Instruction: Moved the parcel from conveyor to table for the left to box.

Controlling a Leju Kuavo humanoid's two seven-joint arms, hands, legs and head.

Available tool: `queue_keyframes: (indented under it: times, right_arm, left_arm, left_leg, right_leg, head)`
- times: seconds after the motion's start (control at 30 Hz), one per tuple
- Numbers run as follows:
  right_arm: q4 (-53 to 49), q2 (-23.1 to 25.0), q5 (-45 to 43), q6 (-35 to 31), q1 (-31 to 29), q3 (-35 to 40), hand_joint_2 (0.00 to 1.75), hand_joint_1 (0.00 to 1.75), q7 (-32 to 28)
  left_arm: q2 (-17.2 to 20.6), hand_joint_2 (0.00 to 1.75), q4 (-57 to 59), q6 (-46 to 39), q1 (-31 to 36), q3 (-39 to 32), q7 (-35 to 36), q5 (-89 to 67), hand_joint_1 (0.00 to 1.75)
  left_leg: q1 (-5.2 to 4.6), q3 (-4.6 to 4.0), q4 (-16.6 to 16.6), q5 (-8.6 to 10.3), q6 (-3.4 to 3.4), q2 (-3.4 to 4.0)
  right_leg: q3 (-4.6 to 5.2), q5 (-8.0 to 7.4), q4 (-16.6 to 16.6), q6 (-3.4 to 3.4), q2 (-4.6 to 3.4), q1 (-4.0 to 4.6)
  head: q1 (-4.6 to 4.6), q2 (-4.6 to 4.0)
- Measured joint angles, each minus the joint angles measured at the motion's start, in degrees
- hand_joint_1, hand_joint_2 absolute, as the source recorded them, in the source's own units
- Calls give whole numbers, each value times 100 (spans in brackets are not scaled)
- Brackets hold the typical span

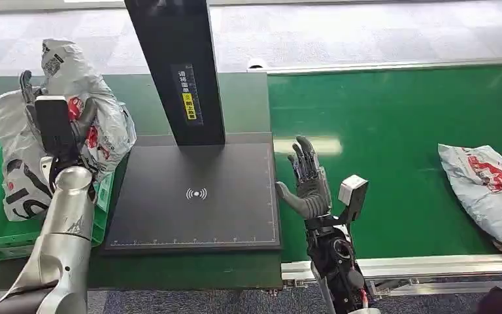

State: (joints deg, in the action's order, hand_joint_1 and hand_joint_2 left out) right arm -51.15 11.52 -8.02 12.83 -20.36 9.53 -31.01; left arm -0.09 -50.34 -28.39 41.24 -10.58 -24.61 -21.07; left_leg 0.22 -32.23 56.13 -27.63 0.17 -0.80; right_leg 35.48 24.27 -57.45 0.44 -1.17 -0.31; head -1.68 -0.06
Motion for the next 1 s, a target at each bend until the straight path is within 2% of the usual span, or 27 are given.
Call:
queue_keyframes:
  times: [0.5, 0.63, 0.8, 0.87, 0.93, 1.0]
  right_arm:
    - [4, 0, 9, 2, -2, -4, 175, 0, 15]
    - [44, 15, 7, 11, -10, -2, 175, 0, 11]
    - [70, 33, -11, 11, -13, 11, 175, 0, 4]
    - [81, 53, -28, 9, -13, 13, 175, 0, 4]
    - [114, 81, -37, -11, -11, 37, 175, 0, 2]
    - [151, 90, -63, -33, -11, 55, 175, 0, -24]
  left_arm:
    - [33, 175, 155, -179, 21, 33, -74, 87, 0]
    - [29, 175, 162, -375, 4, -142, -447, 433, 0]
    - [-35, 175, 29, -1038, -76, -410, -1096, 454, 0]
    - [-285, 175, -511, -1062, -211, -812, -1413, -501, 0]
    - [-632, 175, -1772, -1075, -339, -1468, -1545, -1394, 0]
    - [-795, 175, -2572, -1078, -370, -1828, -1550, -1705, 0]
  left_leg:
    - [0, -1, 0, 0, 0, 0]
    - [0, -1, 0, 0, 0, 1]
    - [0, -1, 0, 0, 0, 2]
    - [1, -9, 0, 1, 0, -2]
    - [4, -6, -1, -3, -1, 20]
    - [-1, -5, -1, -7, -1, 24]
  right_leg:
    - [-1, 0, 0, 0, 0, 0]
    - [0, 0, 0, 0, 0, 0]
    - [2, 0, 0, 0, 0, 0]
    - [2, 0, -4, 0, 1, 0]
    - [11, 0, -3, 0, -27, -3]
    - [14, 0, -2, 0, -36, -6]
  head:
    - [0, 0]
    - [0, 2]
    - [0, 2]
    - [0, 0]
    - [4, 2]
    - [-7, 2]
